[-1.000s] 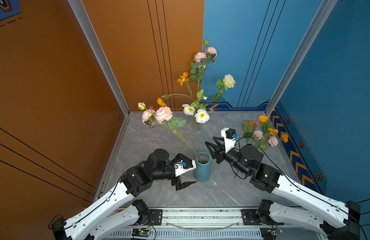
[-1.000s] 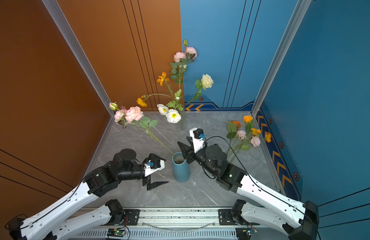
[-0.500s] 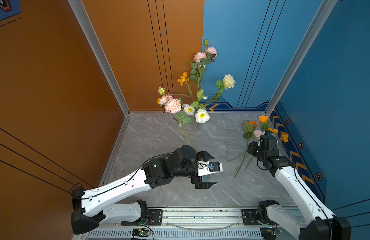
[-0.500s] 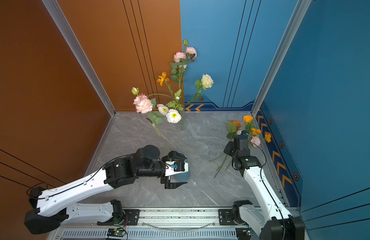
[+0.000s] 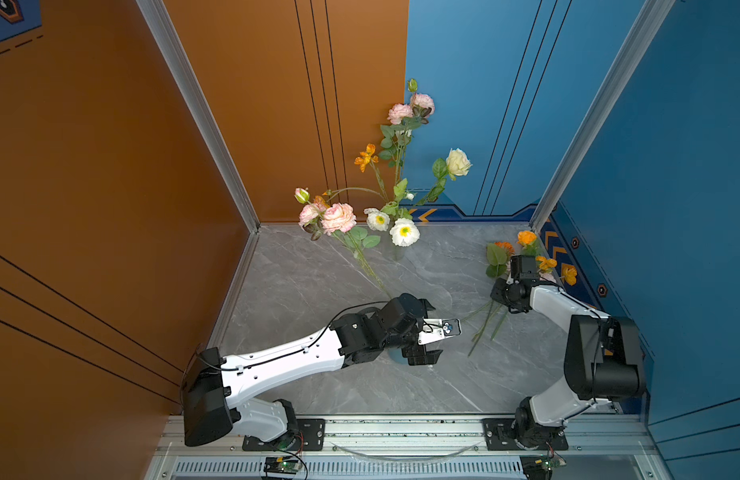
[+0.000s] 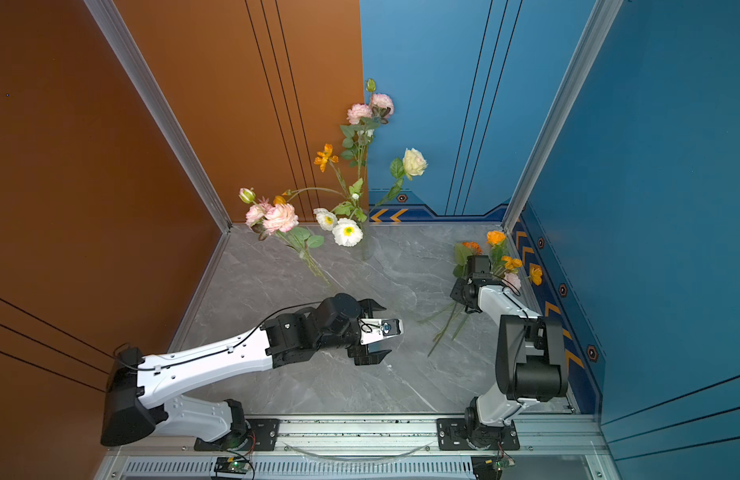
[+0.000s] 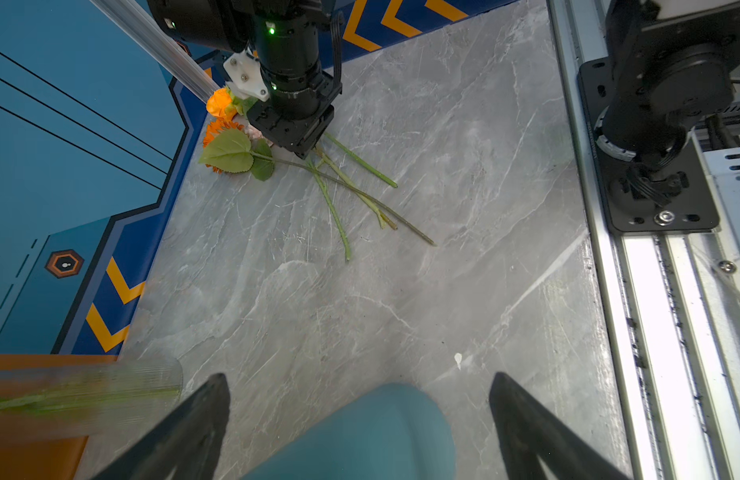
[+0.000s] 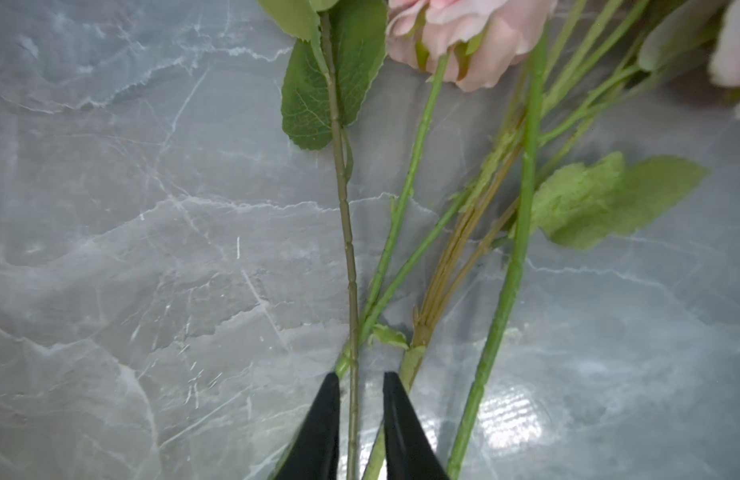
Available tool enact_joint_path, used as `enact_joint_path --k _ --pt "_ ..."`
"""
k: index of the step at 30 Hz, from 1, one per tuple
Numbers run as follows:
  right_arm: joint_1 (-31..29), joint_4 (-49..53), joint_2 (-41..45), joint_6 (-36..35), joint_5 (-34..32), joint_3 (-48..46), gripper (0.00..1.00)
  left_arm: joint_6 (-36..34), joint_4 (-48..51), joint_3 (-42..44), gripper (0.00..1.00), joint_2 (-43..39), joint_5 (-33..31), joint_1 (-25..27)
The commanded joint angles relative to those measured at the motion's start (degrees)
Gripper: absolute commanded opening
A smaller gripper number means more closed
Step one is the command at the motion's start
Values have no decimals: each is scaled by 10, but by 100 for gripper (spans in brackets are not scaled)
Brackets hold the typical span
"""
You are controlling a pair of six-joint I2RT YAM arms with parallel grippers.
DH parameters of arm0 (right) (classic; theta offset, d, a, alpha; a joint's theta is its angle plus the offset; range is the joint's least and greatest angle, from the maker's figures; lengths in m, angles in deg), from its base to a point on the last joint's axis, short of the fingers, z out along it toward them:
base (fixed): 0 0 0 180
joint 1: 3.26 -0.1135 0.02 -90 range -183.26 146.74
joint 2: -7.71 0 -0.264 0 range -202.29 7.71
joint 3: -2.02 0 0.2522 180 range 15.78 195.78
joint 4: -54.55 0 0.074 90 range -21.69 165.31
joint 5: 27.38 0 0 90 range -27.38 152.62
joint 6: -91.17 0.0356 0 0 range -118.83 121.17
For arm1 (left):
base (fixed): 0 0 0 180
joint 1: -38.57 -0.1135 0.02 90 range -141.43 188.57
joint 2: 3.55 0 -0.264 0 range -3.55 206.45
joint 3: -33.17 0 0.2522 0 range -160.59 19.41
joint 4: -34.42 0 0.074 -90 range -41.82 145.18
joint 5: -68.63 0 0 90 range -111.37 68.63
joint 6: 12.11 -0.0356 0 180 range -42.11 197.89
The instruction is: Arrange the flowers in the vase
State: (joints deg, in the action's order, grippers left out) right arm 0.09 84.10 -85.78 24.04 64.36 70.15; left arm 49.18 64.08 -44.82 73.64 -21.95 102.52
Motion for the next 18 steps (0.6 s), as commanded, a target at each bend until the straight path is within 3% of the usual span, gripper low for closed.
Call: enact_joint_path --k 1,18 --pt "3 -22 -29 -29 -1 33 19 -1 -46 5 98 -33 28 6" --pt "3 20 -139 -64 -40 136 23 -5 -46 16 98 -36 62 10"
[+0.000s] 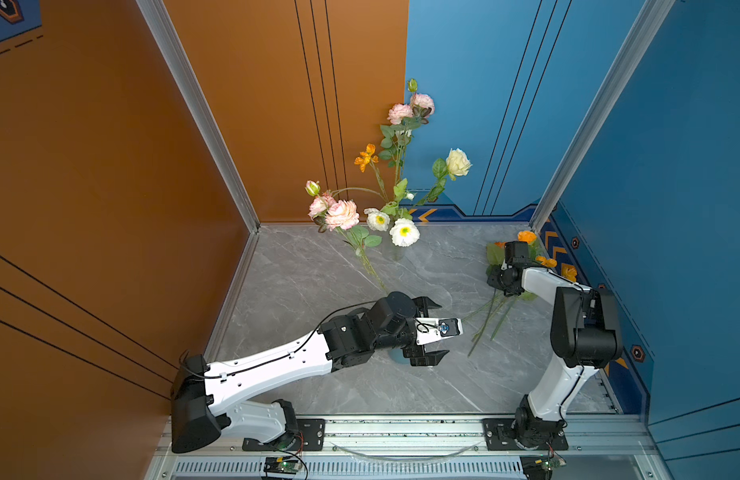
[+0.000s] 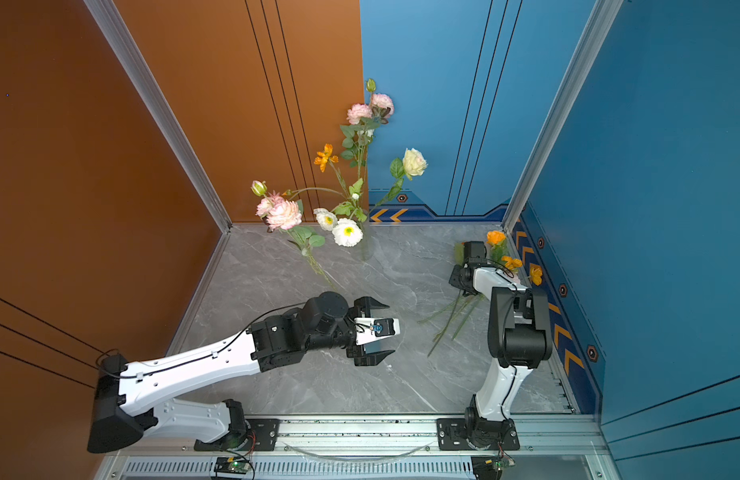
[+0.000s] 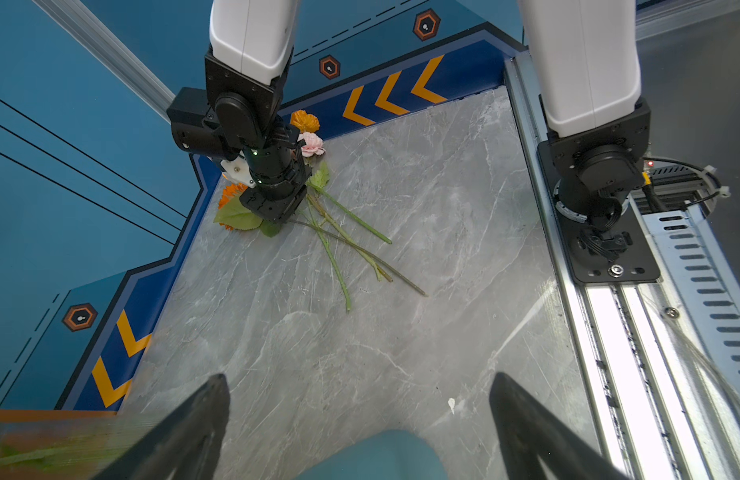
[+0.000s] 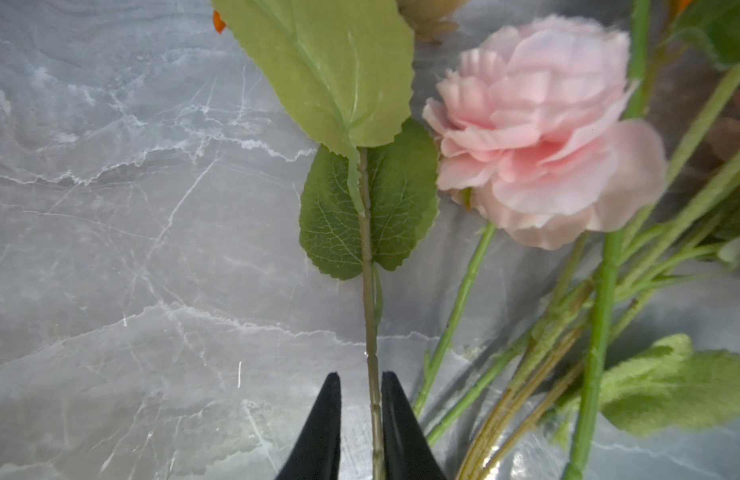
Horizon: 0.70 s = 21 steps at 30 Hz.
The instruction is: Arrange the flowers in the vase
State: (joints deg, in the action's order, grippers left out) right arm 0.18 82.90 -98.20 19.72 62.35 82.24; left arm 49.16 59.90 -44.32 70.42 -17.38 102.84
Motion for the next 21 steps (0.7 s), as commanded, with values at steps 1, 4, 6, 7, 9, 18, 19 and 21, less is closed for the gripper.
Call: enact_joint_path --k 1,4,6,7,9,18,19,21 --pt "2 35 -17 -25 -26 16 23 -5 -5 11 98 -4 17 6" --pt "2 35 -23 -33 -36 15 24 -5 -4 10 98 -4 20 6" --pt "2 36 -35 -37 -30 21 25 -7 -4 10 98 -5 21 7" --pt "3 36 -39 -37 -25 23 25 -7 -5 11 98 -5 21 6" --pt "3 36 -46 -35 -19 27 24 -7 -4 11 98 -6 22 6" --pt "-2 34 -33 -36 -4 27 6 -7 -4 12 98 -9 23 8" --pt "-3 33 -24 -37 -1 25 3 -7 -4 13 98 -11 23 9" --pt "-4 32 0 -38 13 18 0 -6 -4 14 98 -15 23 10"
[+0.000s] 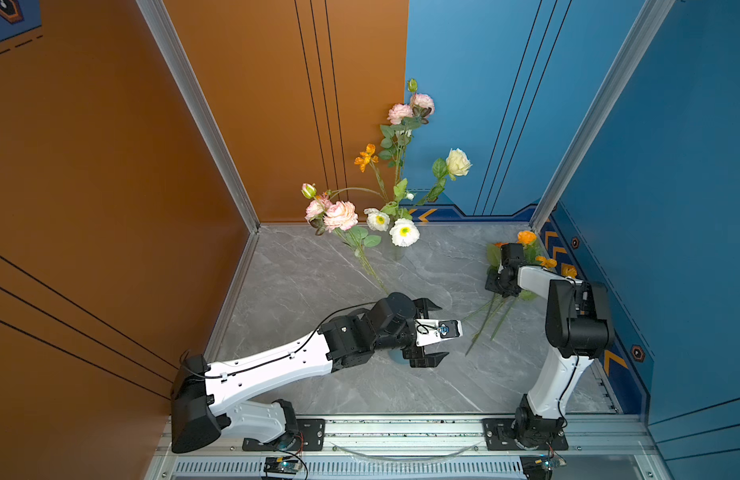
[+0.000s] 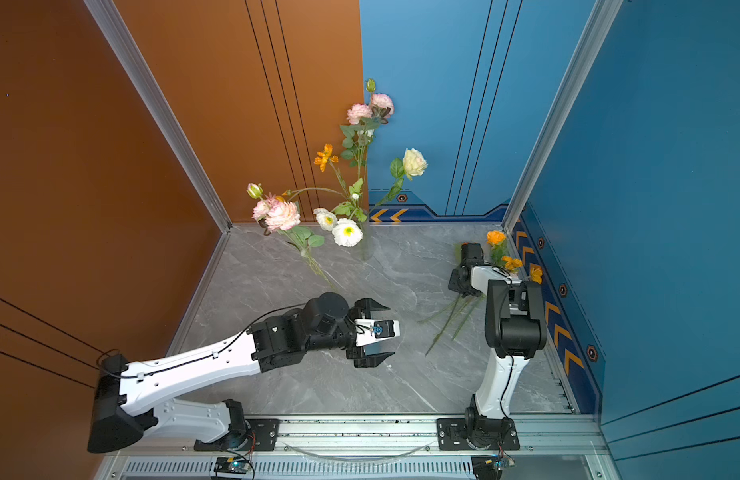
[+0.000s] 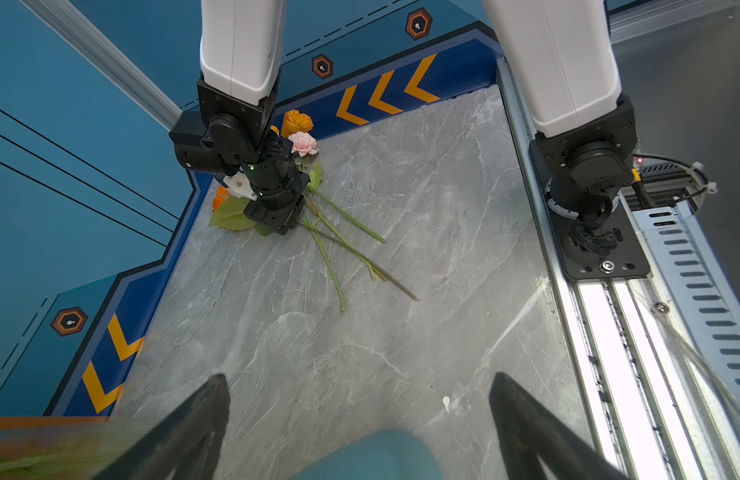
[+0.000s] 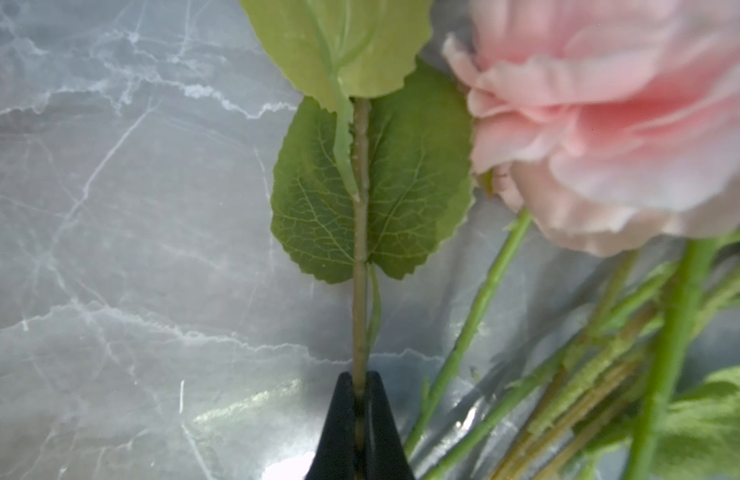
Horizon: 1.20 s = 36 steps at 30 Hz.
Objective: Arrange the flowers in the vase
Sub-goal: 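Lift the orange gerbera with the right gripper while the left draws back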
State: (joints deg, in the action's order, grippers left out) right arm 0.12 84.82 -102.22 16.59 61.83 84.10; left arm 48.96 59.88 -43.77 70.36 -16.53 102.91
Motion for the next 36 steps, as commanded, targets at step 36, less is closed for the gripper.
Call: enact_joint_path --k 36 --pt "-573 -291 546 -123 -370 -2 0 -14 199 91 98 -284 359 -282"
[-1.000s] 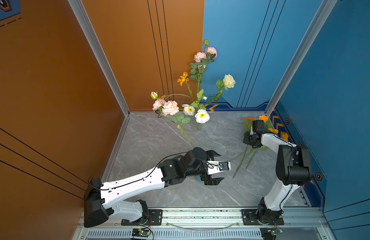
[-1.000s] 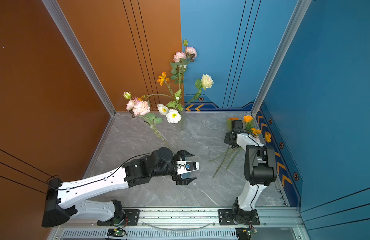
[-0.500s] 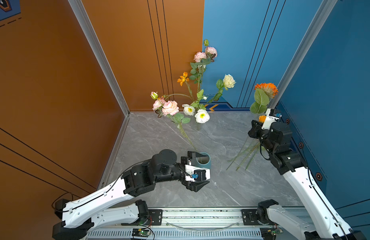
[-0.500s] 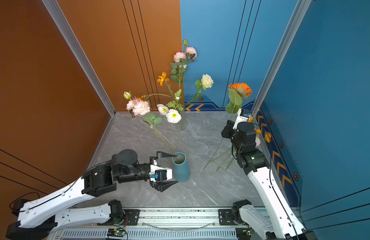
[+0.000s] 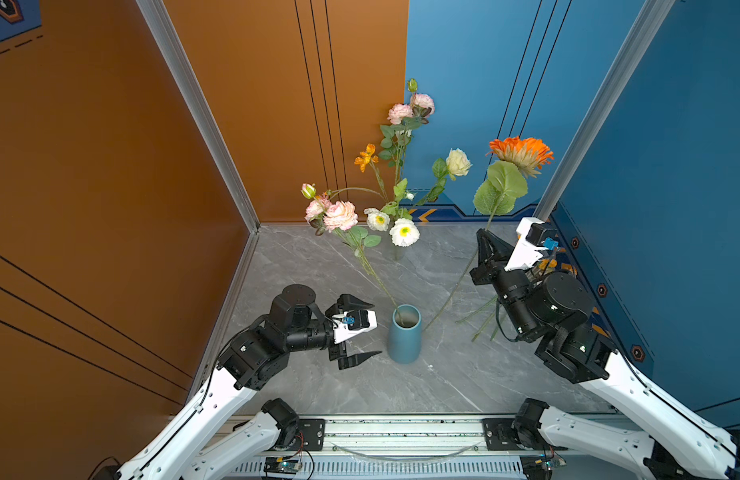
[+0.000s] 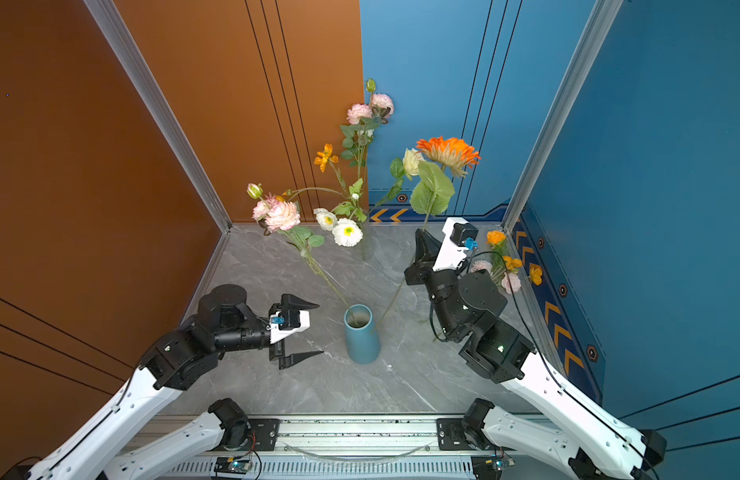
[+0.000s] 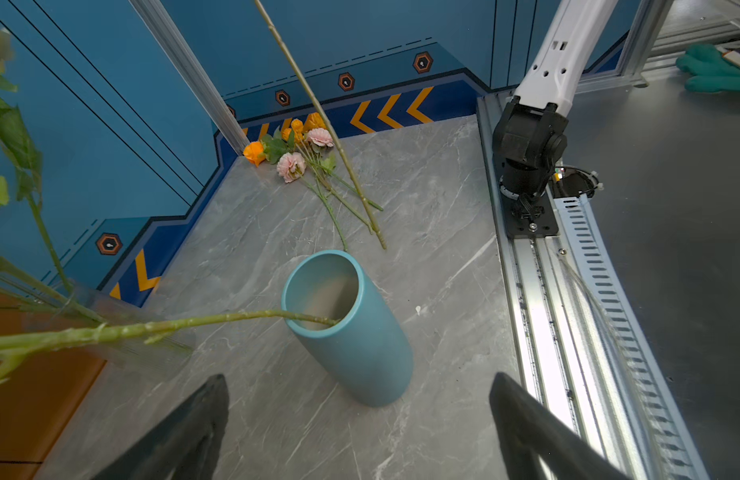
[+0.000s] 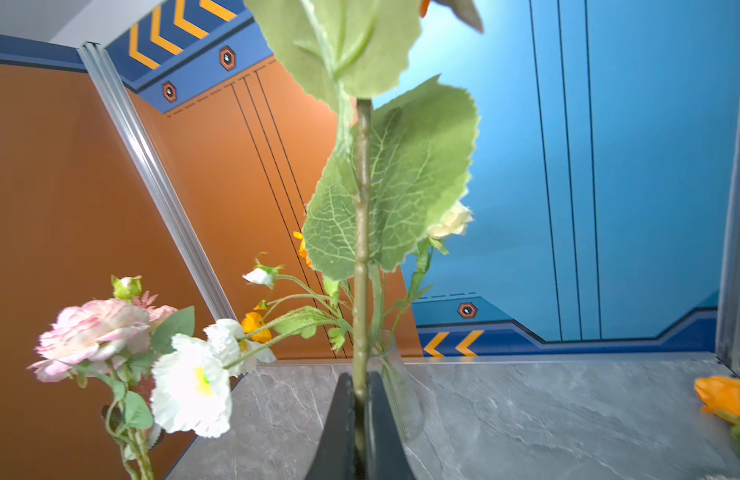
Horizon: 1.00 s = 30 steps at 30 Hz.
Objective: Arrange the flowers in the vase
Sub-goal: 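Lift the orange gerbera with the right gripper while the left draws back, then carry the gerbera over the teal vase and lower its stem inside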
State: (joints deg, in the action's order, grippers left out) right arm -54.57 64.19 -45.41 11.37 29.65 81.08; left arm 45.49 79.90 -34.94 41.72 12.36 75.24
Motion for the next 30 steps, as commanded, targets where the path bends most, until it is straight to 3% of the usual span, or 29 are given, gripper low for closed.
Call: enact_joint_path --k 1,11,23,30 --pt "-33 -90 -35 -81 -47 38 0 22 -1 3 98 5 70 -5" --pt "-52 -164 -84 -114 -72 8 0 24 -25 19 98 -5 28 -5" --pt "-77 -225 -75 -41 -111 -130 0 26 -31 24 98 4 22 -3" --pt "-85 -276 -77 -11 -97 -200 0 26 -30 25 98 10 24 -2"
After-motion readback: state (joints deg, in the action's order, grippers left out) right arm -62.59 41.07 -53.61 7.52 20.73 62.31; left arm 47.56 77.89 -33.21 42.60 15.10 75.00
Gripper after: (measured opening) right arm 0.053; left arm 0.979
